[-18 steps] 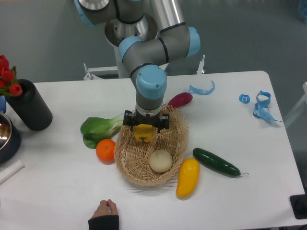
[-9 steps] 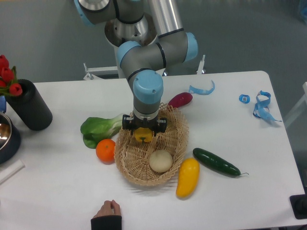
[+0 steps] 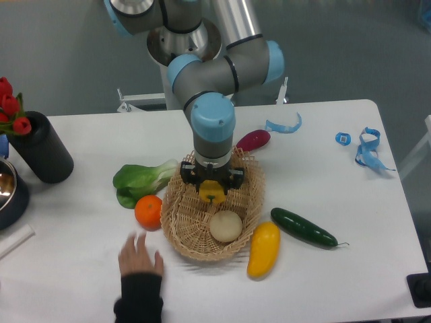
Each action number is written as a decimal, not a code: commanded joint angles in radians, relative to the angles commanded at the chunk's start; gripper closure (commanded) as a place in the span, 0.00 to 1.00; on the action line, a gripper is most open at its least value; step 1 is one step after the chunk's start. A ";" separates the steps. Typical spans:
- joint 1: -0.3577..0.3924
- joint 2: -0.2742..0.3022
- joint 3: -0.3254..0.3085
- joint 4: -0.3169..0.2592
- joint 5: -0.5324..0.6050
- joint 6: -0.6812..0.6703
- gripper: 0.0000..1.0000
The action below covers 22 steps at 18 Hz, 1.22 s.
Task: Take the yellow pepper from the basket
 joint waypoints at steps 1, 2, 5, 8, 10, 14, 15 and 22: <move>0.014 0.000 0.021 -0.011 -0.002 0.035 0.84; 0.029 0.000 0.046 -0.028 -0.002 0.064 0.84; 0.086 -0.008 0.126 -0.081 -0.005 0.115 0.82; 0.161 -0.015 0.153 -0.086 -0.009 0.187 0.82; 0.207 -0.028 0.180 -0.087 -0.015 0.281 0.82; 0.284 -0.037 0.207 -0.107 -0.009 0.544 0.82; 0.302 -0.037 0.213 -0.118 -0.006 0.600 0.82; 0.359 -0.066 0.255 -0.152 -0.002 0.697 0.82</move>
